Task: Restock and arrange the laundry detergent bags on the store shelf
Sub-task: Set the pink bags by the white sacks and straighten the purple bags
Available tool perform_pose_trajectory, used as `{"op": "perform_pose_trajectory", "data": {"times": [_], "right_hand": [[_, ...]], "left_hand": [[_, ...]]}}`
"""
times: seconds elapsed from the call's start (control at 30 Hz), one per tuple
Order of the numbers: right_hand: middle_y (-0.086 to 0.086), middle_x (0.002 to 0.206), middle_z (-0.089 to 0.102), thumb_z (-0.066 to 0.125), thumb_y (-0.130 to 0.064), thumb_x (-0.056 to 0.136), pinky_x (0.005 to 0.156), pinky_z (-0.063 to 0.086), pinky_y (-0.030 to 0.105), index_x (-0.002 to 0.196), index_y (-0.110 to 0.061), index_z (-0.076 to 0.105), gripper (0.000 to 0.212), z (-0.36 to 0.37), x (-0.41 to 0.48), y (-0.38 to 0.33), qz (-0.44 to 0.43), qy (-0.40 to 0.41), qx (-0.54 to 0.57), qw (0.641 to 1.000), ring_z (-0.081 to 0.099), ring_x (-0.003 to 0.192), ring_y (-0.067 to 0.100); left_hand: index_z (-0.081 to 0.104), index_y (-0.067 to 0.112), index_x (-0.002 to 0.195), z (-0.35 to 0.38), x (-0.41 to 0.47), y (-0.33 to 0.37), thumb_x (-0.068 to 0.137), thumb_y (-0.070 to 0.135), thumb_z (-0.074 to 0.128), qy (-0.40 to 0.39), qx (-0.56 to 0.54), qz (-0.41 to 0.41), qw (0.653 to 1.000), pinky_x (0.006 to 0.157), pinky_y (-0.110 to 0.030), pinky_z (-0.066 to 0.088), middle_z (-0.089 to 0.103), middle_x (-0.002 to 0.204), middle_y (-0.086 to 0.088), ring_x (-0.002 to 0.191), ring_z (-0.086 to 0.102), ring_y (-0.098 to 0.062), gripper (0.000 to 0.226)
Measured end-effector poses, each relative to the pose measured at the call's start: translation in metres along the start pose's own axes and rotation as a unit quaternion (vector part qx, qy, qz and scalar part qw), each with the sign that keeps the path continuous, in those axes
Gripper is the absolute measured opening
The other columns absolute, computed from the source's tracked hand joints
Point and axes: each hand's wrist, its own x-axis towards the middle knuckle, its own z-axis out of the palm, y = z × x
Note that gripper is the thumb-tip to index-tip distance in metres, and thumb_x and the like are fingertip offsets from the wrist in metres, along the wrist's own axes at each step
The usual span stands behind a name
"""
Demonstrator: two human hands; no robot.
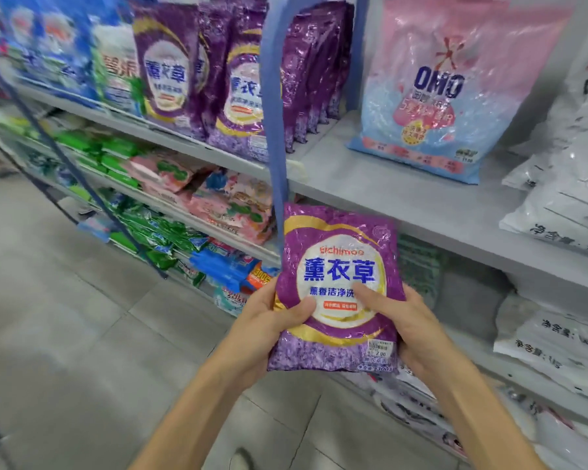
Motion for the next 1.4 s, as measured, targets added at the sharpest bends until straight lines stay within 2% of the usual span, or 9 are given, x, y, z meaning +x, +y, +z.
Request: {"op": "perform_pose_trajectory", "data": {"times": [0.13,0.23,0.47,0.57,0.77,0.97,1.17,1.33,1.4], "right_hand": [[0.018,0.104,0.078,0.078,-0.008,0.073,0.071,0.065,0.039,0.113,-0.006,0.07,0.041,0.06,0.019,-0.003,-0.032,-0.032,-0.01,0.999,0.078,0.089,0.033],[0.02,0.106,0.077,0.078,-0.009,0.074,0.08,0.064,0.045,0.113,-0.004,0.072,0.04,0.11,0.038,-0.002,-0.043,-0.041,-0.021,0.998,0.077,0.093,0.036],[0.016,0.098,0.079,0.074,-0.012,0.074,0.065,0.063,0.034,0.106,-0.008,0.073,0.032,0.208,0.062,-0.001,-0.096,-0.017,-0.009,0.995,0.078,0.082,0.028],[0.012,0.102,0.08,0.076,-0.02,0.078,0.078,0.063,0.042,0.11,-0.012,0.073,0.033,0.234,0.073,-0.008,-0.132,0.015,-0.031,0.991,0.078,0.091,0.03],[0.003,0.101,0.08,0.078,-0.024,0.082,0.082,0.062,0.043,0.113,-0.019,0.072,0.032,0.269,0.11,-0.041,-0.209,0.09,-0.025,0.973,0.078,0.093,0.025],[-0.006,0.098,0.08,0.076,-0.017,0.092,0.072,0.064,0.03,0.114,-0.021,0.072,0.023,0.274,0.161,-0.089,-0.336,0.193,-0.037,0.921,0.077,0.089,0.013],[-0.008,0.107,0.078,0.073,-0.023,0.095,0.079,0.064,0.034,0.123,-0.022,0.068,0.029,0.279,0.212,-0.095,-0.372,0.278,-0.044,0.884,0.075,0.097,0.01],[-0.008,0.1,0.079,0.075,-0.017,0.092,0.074,0.064,0.033,0.115,-0.023,0.072,0.024,0.271,0.233,-0.102,-0.365,0.326,-0.03,0.871,0.076,0.09,0.011],[-0.006,0.095,0.08,0.076,-0.012,0.09,0.069,0.064,0.03,0.109,-0.021,0.073,0.021,0.271,0.237,-0.102,-0.377,0.341,-0.015,0.861,0.077,0.087,0.012]], "left_hand": [[0.061,0.01,0.131,-0.051,-0.002,0.04,0.084,0.003,0.069,0.015,-0.028,0.047,0.998,0.093,-0.048,0.059,0.072,0.122,-0.017,0.111,0.071,-0.037,0.048],[0.064,0.005,0.128,-0.09,0.004,0.075,0.089,0.024,0.066,0.04,-0.059,0.05,0.996,0.095,-0.051,0.058,0.073,0.119,-0.019,0.108,0.071,-0.037,0.043],[0.067,0.016,0.126,-0.168,0.026,0.136,0.09,0.032,0.066,0.049,-0.033,0.072,0.996,0.098,-0.053,0.054,0.075,0.115,-0.015,0.105,0.073,-0.036,0.04],[0.068,0.014,0.126,-0.184,0.045,0.157,0.089,0.033,0.067,0.04,-0.026,0.079,0.996,0.096,-0.05,0.055,0.076,0.113,-0.015,0.102,0.074,-0.036,0.041],[0.075,0.012,0.103,-0.186,0.104,0.217,0.096,0.026,0.066,0.03,0.026,0.138,0.99,0.078,-0.041,0.064,0.079,0.097,-0.013,0.086,0.077,-0.029,0.019],[0.069,0.014,0.114,-0.158,0.172,0.27,0.098,0.021,0.065,-0.012,0.053,0.211,0.976,0.091,-0.047,0.06,0.078,0.107,-0.006,0.1,0.075,-0.026,0.018],[0.067,0.009,0.11,-0.138,0.223,0.274,0.102,0.019,0.06,0.009,0.051,0.238,0.97,0.069,-0.028,0.061,0.079,0.095,0.001,0.086,0.076,-0.014,0.014],[0.063,0.016,0.101,-0.131,0.245,0.269,0.104,0.018,0.057,-0.008,0.04,0.252,0.967,0.078,-0.04,0.064,0.078,0.087,0.008,0.086,0.076,-0.016,0.008],[0.063,0.012,0.104,-0.13,0.254,0.266,0.104,0.019,0.057,-0.011,0.039,0.264,0.964,0.082,-0.05,0.063,0.077,0.095,0.0,0.094,0.075,-0.027,0.009]]}}
